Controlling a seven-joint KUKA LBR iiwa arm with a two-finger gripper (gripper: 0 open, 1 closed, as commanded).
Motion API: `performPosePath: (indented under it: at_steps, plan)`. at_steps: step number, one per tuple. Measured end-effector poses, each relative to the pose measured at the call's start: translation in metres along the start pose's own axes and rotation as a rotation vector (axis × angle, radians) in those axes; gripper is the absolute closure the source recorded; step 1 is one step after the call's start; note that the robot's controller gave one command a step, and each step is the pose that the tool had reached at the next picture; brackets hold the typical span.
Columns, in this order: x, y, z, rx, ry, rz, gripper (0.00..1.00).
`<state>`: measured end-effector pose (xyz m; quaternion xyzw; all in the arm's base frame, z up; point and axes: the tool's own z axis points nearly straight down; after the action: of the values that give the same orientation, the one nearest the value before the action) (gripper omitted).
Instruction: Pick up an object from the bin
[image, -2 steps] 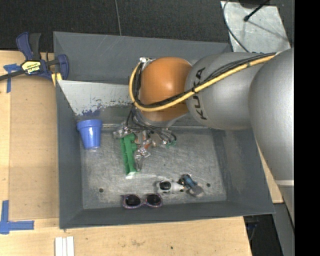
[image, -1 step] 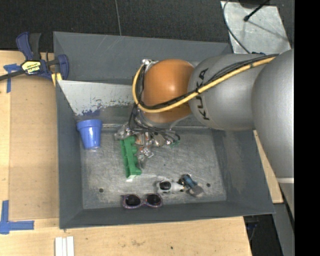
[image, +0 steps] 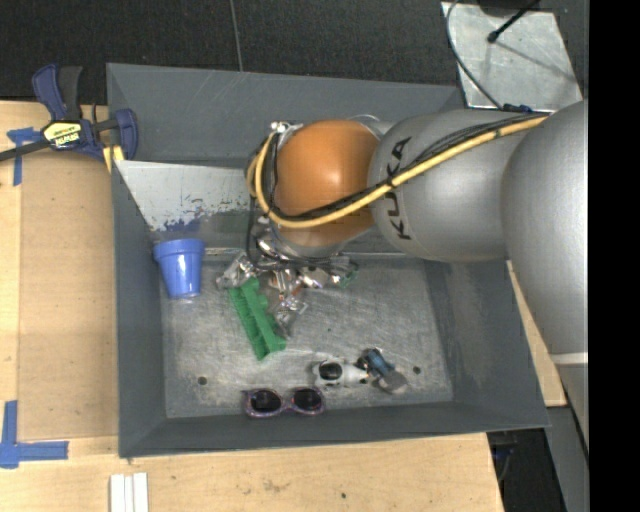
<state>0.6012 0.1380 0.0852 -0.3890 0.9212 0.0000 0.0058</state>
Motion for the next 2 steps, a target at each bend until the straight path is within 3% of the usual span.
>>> performPosePath:
  at_steps: [1, 2]
  plan:
    - [-0.0062, -0.0066, 0.0085, 0.0, -0.006, -0.198, 1.0]
    - [-0.0062, -0.0067, 0.0085, 0.0, -0.006, -0.198, 1.0]
